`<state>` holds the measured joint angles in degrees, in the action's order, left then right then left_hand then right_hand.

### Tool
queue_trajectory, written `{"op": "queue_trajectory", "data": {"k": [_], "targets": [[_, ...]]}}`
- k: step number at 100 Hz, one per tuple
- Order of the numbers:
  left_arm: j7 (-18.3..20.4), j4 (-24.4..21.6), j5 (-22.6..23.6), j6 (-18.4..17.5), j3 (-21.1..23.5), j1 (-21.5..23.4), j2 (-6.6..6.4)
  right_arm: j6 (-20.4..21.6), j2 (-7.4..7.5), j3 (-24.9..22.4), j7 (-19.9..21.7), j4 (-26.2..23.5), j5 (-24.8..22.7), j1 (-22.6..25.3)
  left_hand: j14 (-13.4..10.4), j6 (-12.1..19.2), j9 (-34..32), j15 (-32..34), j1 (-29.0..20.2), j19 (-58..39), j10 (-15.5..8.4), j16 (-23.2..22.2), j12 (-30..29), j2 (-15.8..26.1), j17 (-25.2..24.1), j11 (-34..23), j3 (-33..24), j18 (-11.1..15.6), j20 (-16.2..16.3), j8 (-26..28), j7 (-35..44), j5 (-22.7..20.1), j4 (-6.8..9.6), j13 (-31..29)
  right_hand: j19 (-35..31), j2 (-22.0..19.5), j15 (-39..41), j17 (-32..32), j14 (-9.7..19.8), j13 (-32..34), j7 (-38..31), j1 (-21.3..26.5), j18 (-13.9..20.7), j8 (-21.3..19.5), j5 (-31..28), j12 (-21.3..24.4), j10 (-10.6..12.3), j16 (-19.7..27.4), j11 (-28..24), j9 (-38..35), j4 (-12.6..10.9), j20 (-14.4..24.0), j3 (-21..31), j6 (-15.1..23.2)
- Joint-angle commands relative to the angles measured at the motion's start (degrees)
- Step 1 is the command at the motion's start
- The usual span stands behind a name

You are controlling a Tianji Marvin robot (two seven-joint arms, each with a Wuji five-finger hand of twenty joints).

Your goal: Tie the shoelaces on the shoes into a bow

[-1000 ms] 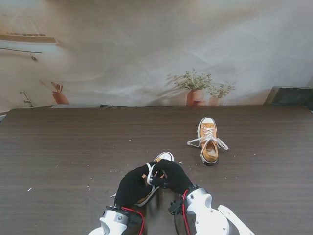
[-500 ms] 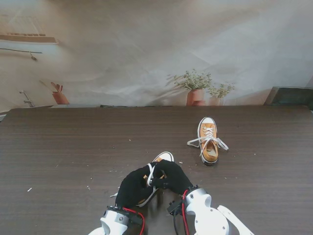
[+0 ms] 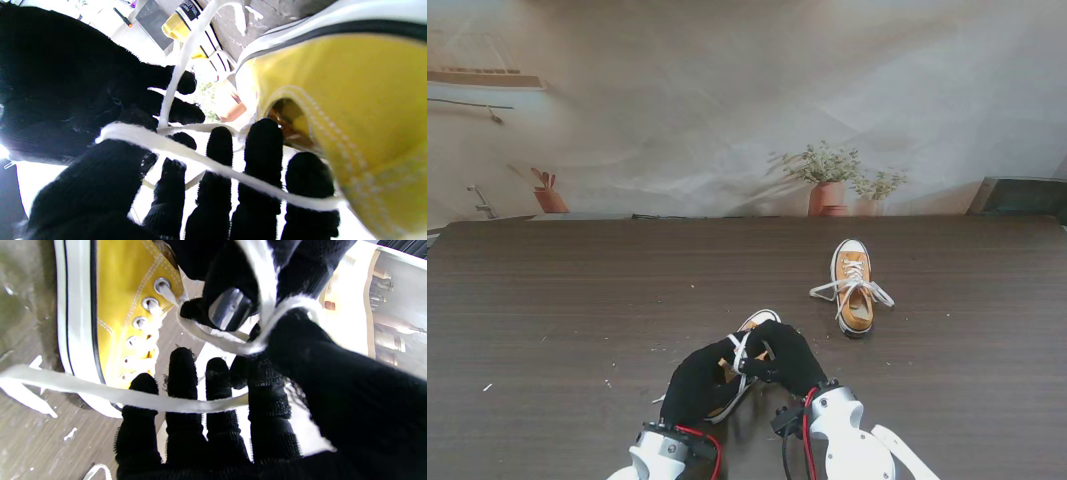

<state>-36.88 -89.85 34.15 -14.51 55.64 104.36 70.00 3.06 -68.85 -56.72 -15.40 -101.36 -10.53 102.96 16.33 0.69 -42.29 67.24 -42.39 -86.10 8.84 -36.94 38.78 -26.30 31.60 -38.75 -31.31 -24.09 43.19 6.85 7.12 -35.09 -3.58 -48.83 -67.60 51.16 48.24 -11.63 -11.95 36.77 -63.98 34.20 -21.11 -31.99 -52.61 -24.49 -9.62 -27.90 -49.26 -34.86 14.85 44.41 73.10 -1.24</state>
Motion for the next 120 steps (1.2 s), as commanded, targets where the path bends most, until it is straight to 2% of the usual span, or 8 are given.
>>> {"op": "queue_trajectory", "data": {"k": [1,8,17,27,51,69,102,120], "targets": [[0.47,-0.58,-0.09,-0.09,-0.01,0.67,0.04,0.43,-0.04,-0.24,0.63,-0.68,-0.21,0.35,-0.77,-0.18,1.05,0.64,0.45,-0.92,-0.98,-1.4,0.56,0.91,0.0,-0.56,-0.46,-2.34,0.68,1.39,2.19,-1.37,-0.44,0.58,-0.99,2.31,0.98,-0.25,1.43,1.61,-1.68,1.34,0.51,0.31,-2.69,-0.8,3.18,-0.83,-0.59,-0.65,-1.6,-0.35,2.94,3.26],[-0.16,-0.54,-0.43,-0.12,0.04,0.91,0.25,0.68,-0.06,-0.29,0.19,-0.57,-0.91,0.41,-0.69,-1.45,0.84,0.56,0.44,-1.01,-0.87,-1.36,0.55,1.13,0.16,-0.71,-0.56,-2.42,0.72,1.6,2.54,-1.54,-0.43,0.46,-1.12,3.12,1.03,-0.39,1.4,1.96,-1.88,1.6,0.42,1.07,-3.24,-0.84,3.2,-0.79,-0.52,-1.23,-1.46,-0.44,3.35,3.13],[-0.83,-0.4,-0.57,-0.32,0.14,1.02,0.42,0.75,0.02,-0.38,0.38,-0.65,-1.02,0.5,-0.38,-0.32,0.7,0.32,0.13,-0.97,-0.71,-1.21,0.48,2.21,0.12,-0.79,-0.44,-2.66,0.73,1.68,2.6,-1.14,-0.42,0.27,-1.26,4.8,1.02,-0.44,1.2,2.06,-2.96,1.63,0.21,2.35,-3.61,-0.99,3.07,-0.71,-0.35,-1.63,-1.41,-0.72,4.82,1.7],[-0.68,-0.49,-0.82,-0.55,0.25,1.12,0.43,0.37,0.42,-0.48,1.58,-1.28,-1.41,0.77,0.0,2.89,0.88,0.2,-1.73,-0.69,0.83,-1.24,0.15,4.25,-0.11,-0.41,1.99,-2.91,0.77,1.93,3.0,-0.85,-0.34,0.63,-1.36,6.05,0.94,-0.46,1.09,2.2,-4.03,1.35,0.14,2.66,-3.73,-1.05,3.06,-0.65,-0.25,-1.82,-1.73,-0.87,6.52,0.22],[0.85,-0.47,-1.85,-2.2,0.35,1.11,0.3,-1.26,1.1,-0.77,4.28,-2.25,-1.41,0.94,0.01,7.83,1.84,-0.35,-7.25,0.26,0.2,-1.33,-0.16,8.33,-1.3,0.48,6.49,-2.86,0.79,3.35,5.63,-1.12,0.27,1.76,-1.46,7.07,0.76,-0.52,0.95,2.23,-4.64,1.05,0.17,1.86,-4.16,-1.04,2.76,-0.62,-0.07,-2.06,-2.18,-1.02,8.43,-1.88],[1.14,-0.45,-2.07,-2.54,0.33,1.23,0.27,-3.22,1.7,-1.23,6.69,-3.15,-1.45,1.11,-0.14,8.34,2.37,-0.6,-9.35,0.84,0.01,-1.59,1.24,8.43,-1.89,0.64,7.81,-2.75,0.78,3.7,6.2,-0.24,0.06,2.29,-1.36,7.76,0.61,-0.39,0.65,2.25,-2.74,0.89,0.07,-0.97,-5.05,-1.13,2.36,-0.78,-0.03,-2.3,-2.72,-1.19,9.42,-2.07],[1.19,-0.08,-2.7,-4.16,0.13,1.23,0.42,-6.31,2.56,-2.07,10.07,-4.57,-2.02,1.43,-0.49,9.62,1.48,-1.15,-15.99,1.79,-0.35,-1.87,7.6,9.63,-3.06,3.73,13.55,-2.36,0.8,4.45,7.65,-0.32,-0.24,2.98,-1.58,8.51,0.53,-0.94,0.36,2.95,-2.04,0.45,-0.1,-2.02,-5.47,-1.21,2.4,-0.93,0.15,-3.35,-2.87,-1.15,10.37,-1.92],[1.36,0.34,-2.72,-6.25,0.11,1.08,0.41,-7.57,2.87,-2.08,11.65,-4.86,-1.66,1.16,-1.42,10.57,0.79,-1.34,-18.35,2.36,-0.85,-1.86,9.27,8.74,-4.05,5.24,15.56,-1.4,0.57,5.03,8.78,-0.63,0.51,3.43,-1.58,7.96,0.51,-0.94,0.33,2.95,-1.86,0.61,-0.11,-2.23,-5.35,-1.28,2.36,-1.02,0.26,-3.47,-3.1,-1.15,10.05,-1.94]]}}
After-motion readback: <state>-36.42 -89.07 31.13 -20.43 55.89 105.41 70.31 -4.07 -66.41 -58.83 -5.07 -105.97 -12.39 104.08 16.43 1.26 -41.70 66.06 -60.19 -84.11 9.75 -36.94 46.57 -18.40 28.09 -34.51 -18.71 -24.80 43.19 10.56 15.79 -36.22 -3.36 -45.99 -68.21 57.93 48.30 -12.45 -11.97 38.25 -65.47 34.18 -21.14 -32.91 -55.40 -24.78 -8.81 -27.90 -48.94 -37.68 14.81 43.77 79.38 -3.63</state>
